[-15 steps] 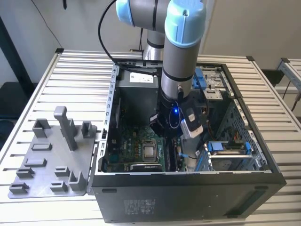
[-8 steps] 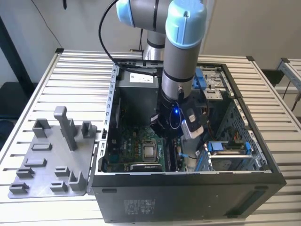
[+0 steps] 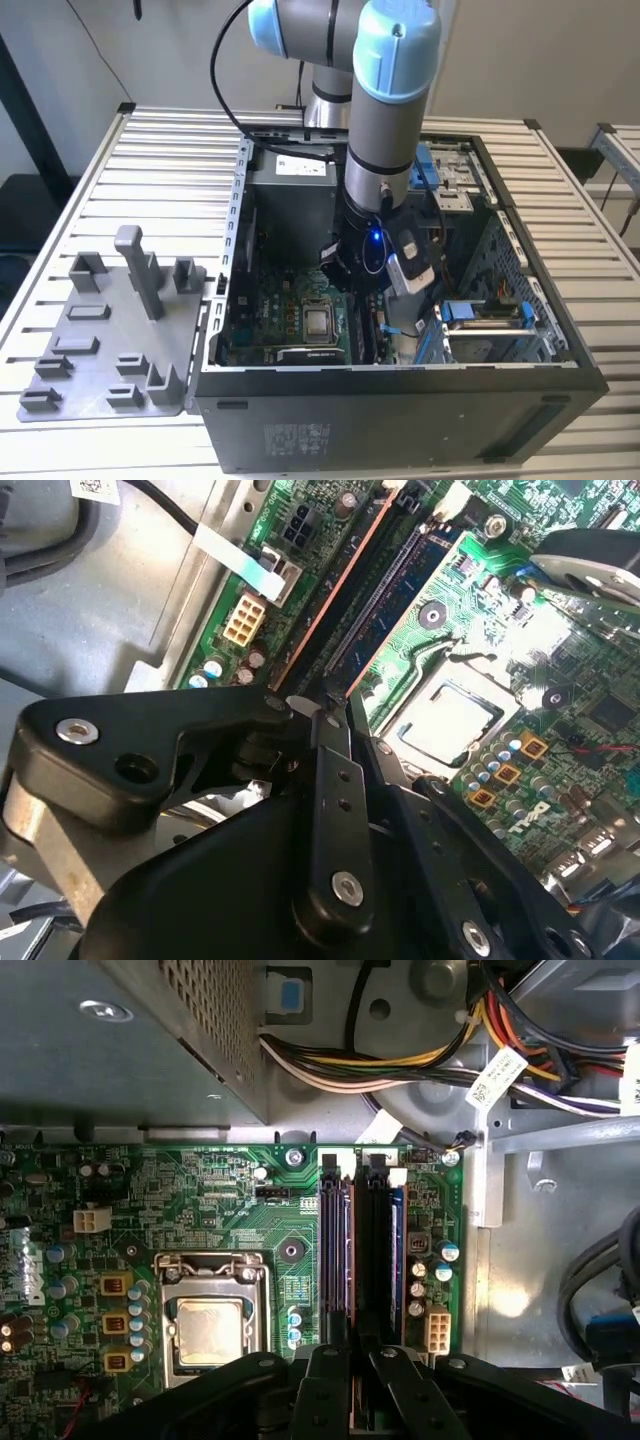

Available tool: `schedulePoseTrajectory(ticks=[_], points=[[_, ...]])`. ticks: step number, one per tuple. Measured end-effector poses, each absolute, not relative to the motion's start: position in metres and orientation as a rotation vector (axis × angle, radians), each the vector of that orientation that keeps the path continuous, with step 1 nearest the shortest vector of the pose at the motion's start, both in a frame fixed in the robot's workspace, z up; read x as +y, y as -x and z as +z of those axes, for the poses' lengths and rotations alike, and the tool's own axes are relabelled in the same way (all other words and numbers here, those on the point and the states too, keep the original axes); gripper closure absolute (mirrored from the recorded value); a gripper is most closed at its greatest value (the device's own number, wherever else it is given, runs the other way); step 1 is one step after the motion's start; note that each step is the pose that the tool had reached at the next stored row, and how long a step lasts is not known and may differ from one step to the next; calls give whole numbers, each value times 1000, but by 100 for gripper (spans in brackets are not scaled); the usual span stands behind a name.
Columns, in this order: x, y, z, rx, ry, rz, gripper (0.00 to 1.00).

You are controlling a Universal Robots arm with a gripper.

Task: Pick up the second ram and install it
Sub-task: 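Insert the second ram into the second slot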

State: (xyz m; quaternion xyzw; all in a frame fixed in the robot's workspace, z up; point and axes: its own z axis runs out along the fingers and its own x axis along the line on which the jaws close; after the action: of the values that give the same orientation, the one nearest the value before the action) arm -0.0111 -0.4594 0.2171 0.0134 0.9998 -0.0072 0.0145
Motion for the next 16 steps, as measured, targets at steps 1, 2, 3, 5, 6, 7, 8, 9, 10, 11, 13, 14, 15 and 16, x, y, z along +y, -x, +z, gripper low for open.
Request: schedulePoseTrajectory(ticks=[1,2,3,5,6,7,8,9,10,11,13,14,15,16], points=[[-459,11,217,3112,-41,-23,86],[-459,11,217,3112,-40,-23,86],[-459,11,215,3112,-40,-23,86],[-459,11,212,3112,-40,-23,86],[-459,11,210,3112,-40,-23,86],[-459,11,209,3113,-40,-25,86],[-460,11,208,3113,-40,-25,86],[-460,11,208,3113,-40,-25,86],[-460,11,208,3113,-40,-24,86],[-460,11,207,3112,-40,-24,86],[-459,11,207,3112,-40,-20,86],[-459,11,206,3111,-40,-17,85],[-459,11,206,3112,-40,-20,85],[-459,11,207,3112,-40,-22,78]])
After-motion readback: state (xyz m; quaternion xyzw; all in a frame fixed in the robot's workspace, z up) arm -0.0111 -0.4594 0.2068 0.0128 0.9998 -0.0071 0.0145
